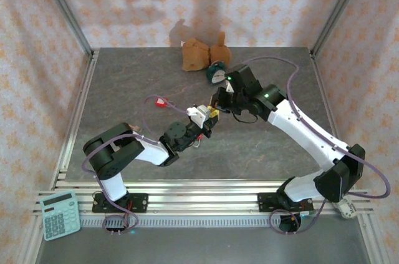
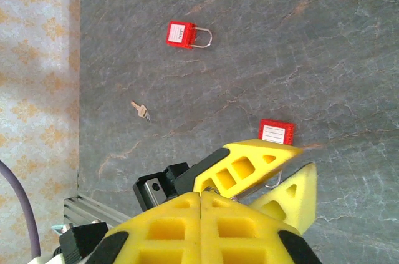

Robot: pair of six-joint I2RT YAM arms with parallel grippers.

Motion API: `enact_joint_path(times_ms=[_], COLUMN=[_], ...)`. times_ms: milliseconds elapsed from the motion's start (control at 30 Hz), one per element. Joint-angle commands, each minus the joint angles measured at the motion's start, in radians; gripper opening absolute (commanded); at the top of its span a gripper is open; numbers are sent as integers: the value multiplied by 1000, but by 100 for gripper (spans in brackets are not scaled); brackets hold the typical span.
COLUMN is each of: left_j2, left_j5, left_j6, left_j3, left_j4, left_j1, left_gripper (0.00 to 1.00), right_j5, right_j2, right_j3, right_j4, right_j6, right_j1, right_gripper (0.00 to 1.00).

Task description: Unlock with the key

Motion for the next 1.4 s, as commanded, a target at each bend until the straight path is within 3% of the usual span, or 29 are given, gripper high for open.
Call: enact_joint_path(times_ms=[0,333,500,900,1167,1367], left_j2=[8,11,9,-30,-111,-138], left_j5=[12,20,26,64,257,409], left_j6=[-12,-22,-23,-36,-62,-111], left_j3=[3,-2,-6,-45,14,48], left_j4=[50,50,51,35,-227,-334], left_j1=[1,2,1,3,50,116], left_gripper=[16,16,0,0,0,0], right_j5=[35,37,41,83,93,67], right_j2=[-34,-57,-61,-85,-91,-96], right_j3=[-11,-44,-48,-109,-168,-192], right_j4=[21,31,32,33,56,84], right_j6=[13,25,25,11,-6,-21], right_j1=[-12,-41,-45,-81,-95,-107], right_gripper=[0,0,0,0,0,0])
